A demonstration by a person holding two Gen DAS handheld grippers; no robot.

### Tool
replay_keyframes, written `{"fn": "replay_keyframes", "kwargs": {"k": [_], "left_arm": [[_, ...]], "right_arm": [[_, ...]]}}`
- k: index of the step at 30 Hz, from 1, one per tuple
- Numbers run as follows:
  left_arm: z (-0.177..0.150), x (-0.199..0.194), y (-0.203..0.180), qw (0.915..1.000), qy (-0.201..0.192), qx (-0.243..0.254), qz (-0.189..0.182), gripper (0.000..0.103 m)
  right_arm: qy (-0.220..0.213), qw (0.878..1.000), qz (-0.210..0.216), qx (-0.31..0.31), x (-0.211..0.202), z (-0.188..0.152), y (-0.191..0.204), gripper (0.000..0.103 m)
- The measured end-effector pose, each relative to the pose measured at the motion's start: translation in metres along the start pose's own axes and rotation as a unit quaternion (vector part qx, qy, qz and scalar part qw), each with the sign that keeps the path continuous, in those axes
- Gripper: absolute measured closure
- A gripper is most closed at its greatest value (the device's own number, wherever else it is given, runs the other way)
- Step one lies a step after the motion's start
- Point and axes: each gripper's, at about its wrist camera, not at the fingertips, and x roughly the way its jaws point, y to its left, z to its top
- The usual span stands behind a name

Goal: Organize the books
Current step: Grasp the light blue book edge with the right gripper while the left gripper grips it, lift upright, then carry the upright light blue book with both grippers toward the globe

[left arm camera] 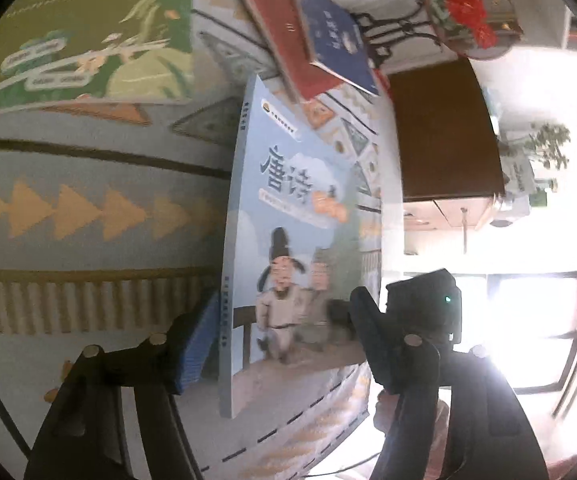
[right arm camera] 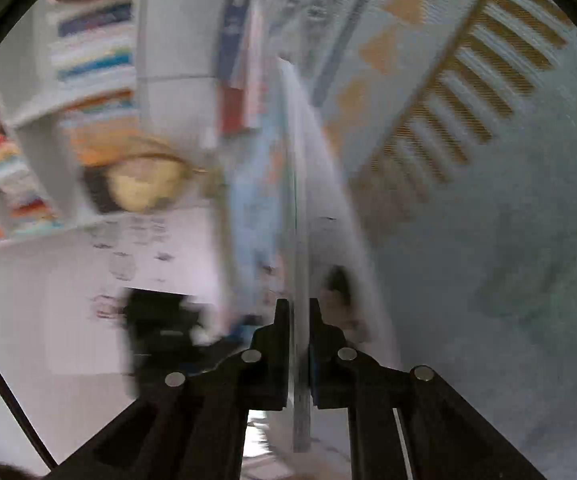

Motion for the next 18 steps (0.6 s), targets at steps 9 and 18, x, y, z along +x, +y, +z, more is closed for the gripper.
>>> {"fn": "replay_keyframes", "kwargs": {"k": [9,18], "left_arm": [[0.003,0.030,-0.031,0.9921,0.008,0.086,0.090,0.056],[-0.008,0.054,-0.056,0.9539,0.017,0.183,0.238,0.070]], "right_arm": [[0.002,0.999,-0.021,-0.024,-0.001,0.001,0.002,0.098],[-0.009,0.996,-0.060,-0.064,-0.001,-0.007,0.013,0.097]]}}
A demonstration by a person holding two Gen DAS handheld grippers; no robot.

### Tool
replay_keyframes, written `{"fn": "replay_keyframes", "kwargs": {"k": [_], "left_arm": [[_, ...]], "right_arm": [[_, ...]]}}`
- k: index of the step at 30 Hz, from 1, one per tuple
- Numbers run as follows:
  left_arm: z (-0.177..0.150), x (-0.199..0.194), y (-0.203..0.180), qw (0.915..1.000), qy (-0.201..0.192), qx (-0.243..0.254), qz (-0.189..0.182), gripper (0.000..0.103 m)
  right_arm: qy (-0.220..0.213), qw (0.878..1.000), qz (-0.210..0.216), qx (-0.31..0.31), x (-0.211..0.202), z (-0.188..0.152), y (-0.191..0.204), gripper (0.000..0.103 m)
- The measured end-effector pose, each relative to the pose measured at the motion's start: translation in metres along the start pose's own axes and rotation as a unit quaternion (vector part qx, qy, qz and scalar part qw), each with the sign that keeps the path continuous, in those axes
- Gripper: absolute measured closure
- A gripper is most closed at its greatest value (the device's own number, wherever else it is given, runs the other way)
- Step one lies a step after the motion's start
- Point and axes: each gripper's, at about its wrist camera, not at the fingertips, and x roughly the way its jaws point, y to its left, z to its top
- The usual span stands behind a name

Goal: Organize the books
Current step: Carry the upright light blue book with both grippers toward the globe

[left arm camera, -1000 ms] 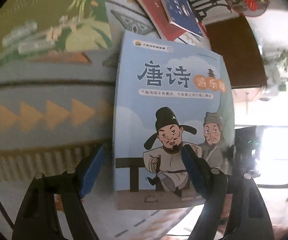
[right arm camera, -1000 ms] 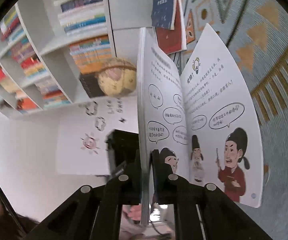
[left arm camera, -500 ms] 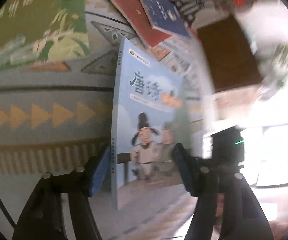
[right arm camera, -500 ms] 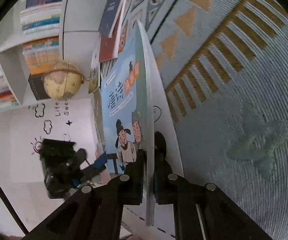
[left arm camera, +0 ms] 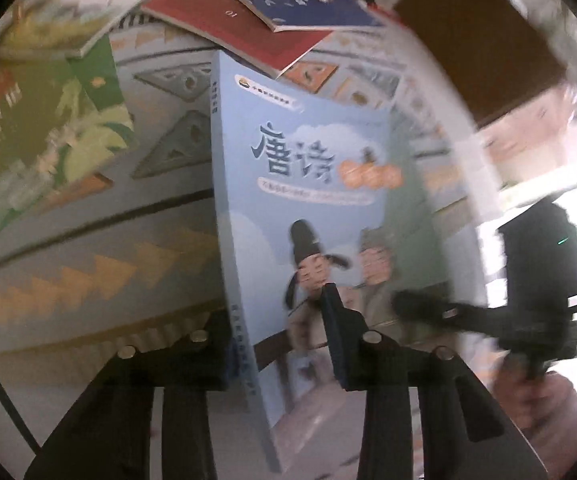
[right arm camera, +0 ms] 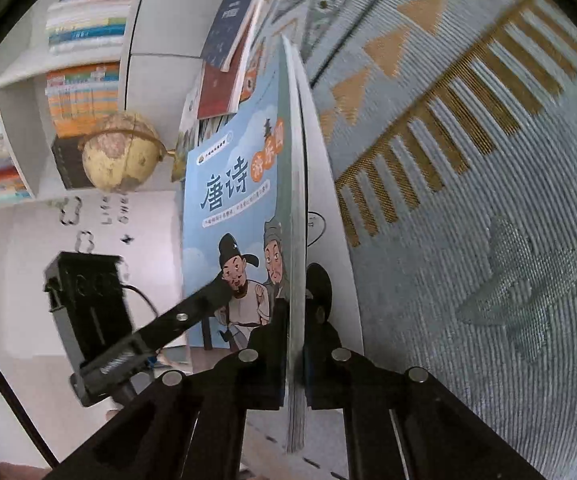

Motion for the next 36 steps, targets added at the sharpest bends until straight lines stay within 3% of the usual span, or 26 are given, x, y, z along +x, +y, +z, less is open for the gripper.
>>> {"fn": "replay_keyframes", "kwargs": {"k": [3,5,7,9,13,22,36], "left_arm": [[-0.001,0.001,-0.015,0.9979,-0.003,0.044,0.047,0.070],[0.001,0.002,-0.026,0.9944,-0.005,0.070,0.079,0.070],[0.005,-0.001,-0.033,0.9927,-0.009,0.080,0.090,0.070],[0.007,-0.009,-0.031,0.9946,-0.015,0.071,0.073,0.070],[0.008,-0.035,-0.019,0.9975,-0.031,0.046,0.043,0.070],[-0.001,-0.098,0.013,0.9960,-0.079,0.014,0.041,0.071],[-0.052,-0.199,0.141,0.9841,-0.141,-0.081,0.072,0.071]], "right_arm": [[-0.011,0.995,-0.066,-0.076,0.000,-0.006,0.027,0.096],[-0.020,0.990,-0.081,-0.114,-0.001,-0.011,0.041,0.096],[-0.034,0.985,-0.087,-0.148,-0.007,-0.018,0.058,0.095],[-0.044,0.980,-0.091,-0.170,-0.014,-0.021,0.066,0.095],[-0.052,0.978,-0.074,-0.186,-0.029,-0.028,0.086,0.095],[-0.049,0.970,-0.035,-0.235,-0.021,-0.043,0.164,0.094],[0.020,0.948,0.014,-0.316,0.084,-0.080,0.285,0.092]]}}
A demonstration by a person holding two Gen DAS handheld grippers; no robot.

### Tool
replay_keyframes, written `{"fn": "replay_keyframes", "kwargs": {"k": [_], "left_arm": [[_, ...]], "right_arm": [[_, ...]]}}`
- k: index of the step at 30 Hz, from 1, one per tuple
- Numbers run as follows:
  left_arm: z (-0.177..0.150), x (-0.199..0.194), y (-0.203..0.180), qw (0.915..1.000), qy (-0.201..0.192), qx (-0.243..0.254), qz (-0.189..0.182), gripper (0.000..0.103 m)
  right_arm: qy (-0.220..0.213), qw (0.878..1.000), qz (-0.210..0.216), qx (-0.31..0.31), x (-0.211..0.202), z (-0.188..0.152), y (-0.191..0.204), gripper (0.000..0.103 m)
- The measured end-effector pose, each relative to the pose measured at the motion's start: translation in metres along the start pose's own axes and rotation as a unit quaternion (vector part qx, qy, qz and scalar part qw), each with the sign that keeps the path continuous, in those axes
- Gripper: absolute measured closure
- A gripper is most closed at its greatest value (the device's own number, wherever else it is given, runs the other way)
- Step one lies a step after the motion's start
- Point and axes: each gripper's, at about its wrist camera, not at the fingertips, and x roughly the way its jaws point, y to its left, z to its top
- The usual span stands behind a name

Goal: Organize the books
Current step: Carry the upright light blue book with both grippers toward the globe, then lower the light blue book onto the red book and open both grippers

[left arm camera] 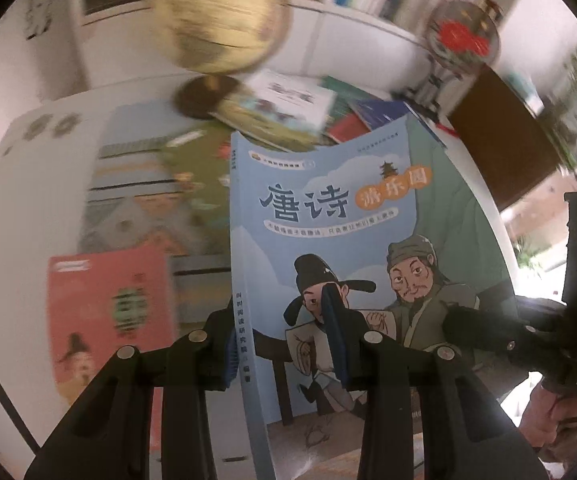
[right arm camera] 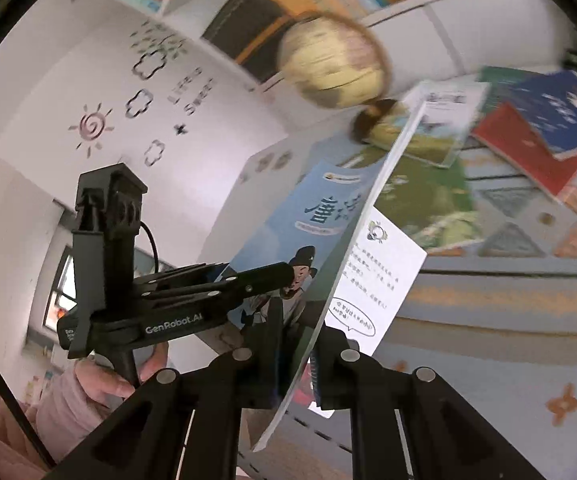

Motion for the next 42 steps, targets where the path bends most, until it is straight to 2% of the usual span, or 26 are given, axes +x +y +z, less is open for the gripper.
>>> {"fn": "replay_keyframes", "kwargs": {"k": [5,12,21,23,26,30,42], "left_arm": [[-0.008,-0.023,0.057,0.9991,-0.016,-0.038,0.012,0.071],[-0.028,-0.032,0.122,0.9965,-0.012,-0.080,0.023,0.070],[-0.065,-0.002,0.187,0.9903,0.033,-0.134,0.014,0.070],[-0.075,0.010,0.196,0.9881,0.049,-0.146,0.009,0.070],[-0.084,0.018,0.204,0.9865,0.058,-0.152,0.014,0.069],[-0.088,0.024,0.210,0.9856,0.064,-0.156,0.014,0.068],[-0.098,0.027,0.219,0.9848,0.077,-0.152,0.033,0.065]], "right_arm": [[0.024,0.999,0.015,-0.028,0.049,0.007,0.035,0.092],[0.071,0.996,0.027,-0.045,0.119,0.002,0.071,0.090],[0.129,0.991,0.025,0.025,0.190,-0.018,0.056,0.090],[0.143,0.988,0.017,0.051,0.204,-0.024,0.049,0.090],[0.168,0.984,-0.009,0.064,0.222,-0.033,0.042,0.090],[0.194,0.977,-0.020,0.089,0.240,-0.041,0.033,0.090],[0.215,0.967,-0.034,0.133,0.258,-0.047,0.017,0.090]]}}
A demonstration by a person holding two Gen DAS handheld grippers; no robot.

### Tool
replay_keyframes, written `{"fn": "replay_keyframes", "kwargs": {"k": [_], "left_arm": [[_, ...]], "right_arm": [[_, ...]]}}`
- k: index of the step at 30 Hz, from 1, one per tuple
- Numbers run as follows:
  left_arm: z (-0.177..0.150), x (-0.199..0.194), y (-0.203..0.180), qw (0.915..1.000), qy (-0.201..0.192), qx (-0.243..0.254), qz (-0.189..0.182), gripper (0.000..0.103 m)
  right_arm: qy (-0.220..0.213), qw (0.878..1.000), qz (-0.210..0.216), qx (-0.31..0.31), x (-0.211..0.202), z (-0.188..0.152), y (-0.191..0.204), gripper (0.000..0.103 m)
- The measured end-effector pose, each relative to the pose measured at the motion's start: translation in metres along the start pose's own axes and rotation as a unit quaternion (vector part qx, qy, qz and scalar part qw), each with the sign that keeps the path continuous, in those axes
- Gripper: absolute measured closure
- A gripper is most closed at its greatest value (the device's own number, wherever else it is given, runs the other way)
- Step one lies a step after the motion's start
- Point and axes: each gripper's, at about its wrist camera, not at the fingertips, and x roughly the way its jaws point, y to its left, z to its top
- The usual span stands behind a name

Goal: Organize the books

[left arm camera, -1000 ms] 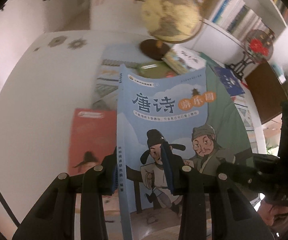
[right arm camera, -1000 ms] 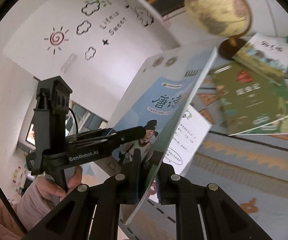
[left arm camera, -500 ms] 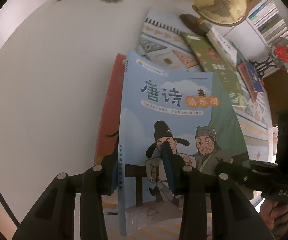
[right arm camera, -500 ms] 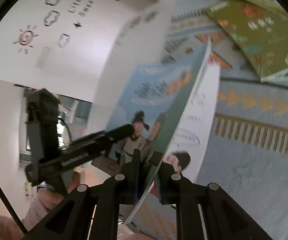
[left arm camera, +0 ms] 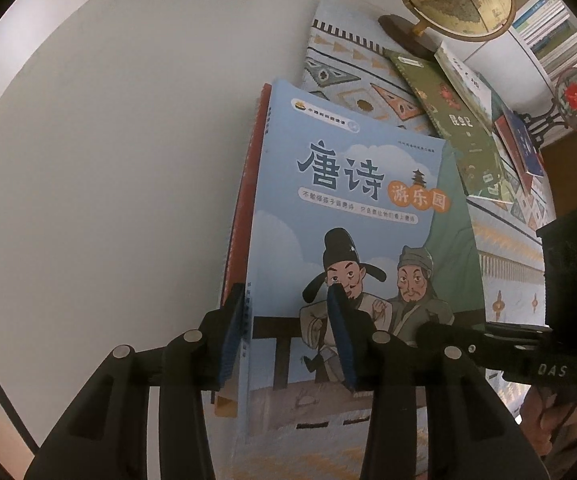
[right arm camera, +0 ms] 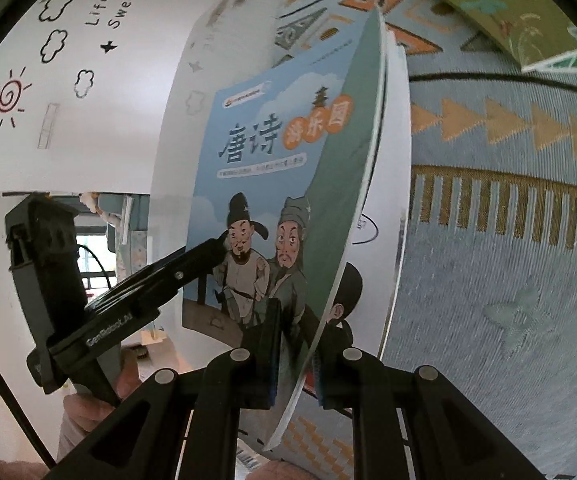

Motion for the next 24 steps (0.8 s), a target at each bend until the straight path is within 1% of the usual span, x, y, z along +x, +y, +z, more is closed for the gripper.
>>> {"fn": "replay_keyframes", "kwargs": {"k": [5,6,9,11,12,15,17,20,22,24], "left_arm": [[-0.002,-0.002,0.000,0.9999,0.001,0.002,0.015,0.064],[-0.002,-0.002,0.000,0.9999,0.002,0.001,0.017,0.062],[-0.003,-0.001,0.002,0.9997,0.004,-0.005,0.023,0.062],[-0.004,-0.002,0.002,0.9996,0.008,-0.009,0.027,0.062],[-0.004,-0.004,0.003,0.9994,0.008,-0.014,0.032,0.062],[-0.003,-0.013,0.003,0.9987,0.000,-0.020,0.047,0.062],[0.002,-0.021,0.002,0.9985,-0.010,-0.021,0.049,0.062],[0.017,-0.031,-0.009,0.9985,-0.023,-0.017,0.047,0.060],[0.030,-0.034,-0.021,0.9988,-0.029,-0.008,0.038,0.060],[0.046,-0.031,-0.040,0.9992,-0.031,0.004,0.025,0.057]], "right_arm": [[0.001,1.000,0.006,0.005,0.004,0.001,-0.001,0.090],[0.001,1.000,0.008,0.008,0.004,0.001,-0.002,0.089],[0.004,1.000,0.015,0.011,0.004,0.003,-0.004,0.089],[0.007,1.000,0.015,0.010,0.003,0.004,-0.004,0.086],[0.009,1.000,0.015,0.012,0.002,0.004,-0.004,0.083],[0.008,1.000,0.011,0.016,-0.011,0.006,-0.006,0.083],[-0.002,1.000,0.002,0.014,-0.027,0.007,-0.009,0.083],[-0.030,0.999,0.000,0.015,-0.054,0.008,-0.019,0.076],[-0.056,0.998,-0.007,0.016,-0.076,0.012,-0.030,0.062],[-0.085,0.996,-0.019,0.013,-0.097,0.018,-0.041,0.058]]}}
